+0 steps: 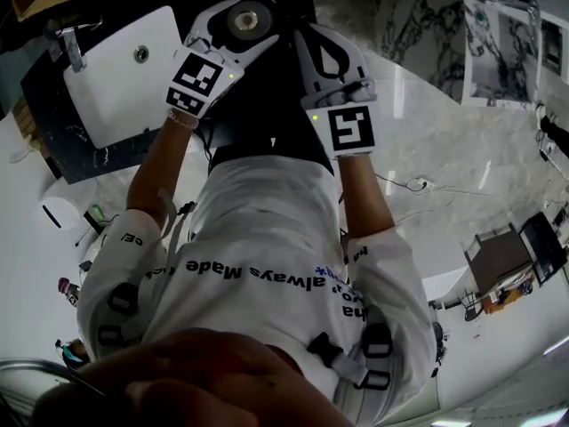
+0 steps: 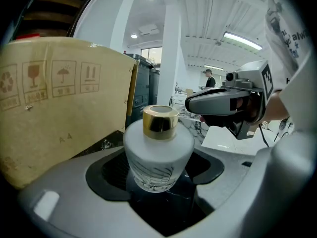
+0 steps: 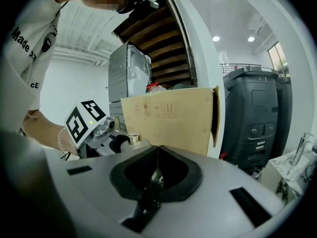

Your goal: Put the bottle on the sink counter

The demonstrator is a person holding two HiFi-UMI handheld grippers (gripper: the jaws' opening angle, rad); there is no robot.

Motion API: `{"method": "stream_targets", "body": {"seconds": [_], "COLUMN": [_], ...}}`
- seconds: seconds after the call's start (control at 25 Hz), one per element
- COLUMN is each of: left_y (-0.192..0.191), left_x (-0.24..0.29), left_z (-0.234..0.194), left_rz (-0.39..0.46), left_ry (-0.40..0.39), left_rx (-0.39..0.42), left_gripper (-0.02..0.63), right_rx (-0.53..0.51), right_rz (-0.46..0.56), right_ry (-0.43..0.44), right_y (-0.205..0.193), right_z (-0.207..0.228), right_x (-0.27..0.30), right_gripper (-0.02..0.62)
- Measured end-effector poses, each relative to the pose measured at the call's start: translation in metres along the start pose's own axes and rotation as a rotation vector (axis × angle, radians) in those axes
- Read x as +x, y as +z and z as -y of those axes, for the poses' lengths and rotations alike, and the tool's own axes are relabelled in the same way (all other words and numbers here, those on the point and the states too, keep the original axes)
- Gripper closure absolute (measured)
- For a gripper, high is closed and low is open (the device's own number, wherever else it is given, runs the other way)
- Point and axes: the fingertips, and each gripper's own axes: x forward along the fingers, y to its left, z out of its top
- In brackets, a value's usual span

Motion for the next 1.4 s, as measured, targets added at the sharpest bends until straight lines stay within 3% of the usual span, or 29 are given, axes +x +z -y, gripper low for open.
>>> {"method": "stream_targets", "body": {"seconds": [0.52, 1.4], "left_y": [-0.035, -0.052], "left_x": [0.036, 0.052], "left_z": [-0.014, -0.018], "left_rz": [-0.039, -0.046], "left_ry": [0.016, 0.033], "left_rx": [-0.01, -0.011], "left_gripper": [0.273, 0.273], "right_rx": [0.044, 0.052], "right_rz": [-0.04, -0.065], "right_ry": [-0.009, -0.002], "right_y": [-0.048, -0.072], "right_z": [0.009, 0.012], "right_x": [0.019, 0.027], "right_gripper": [0.584, 0.584]}}
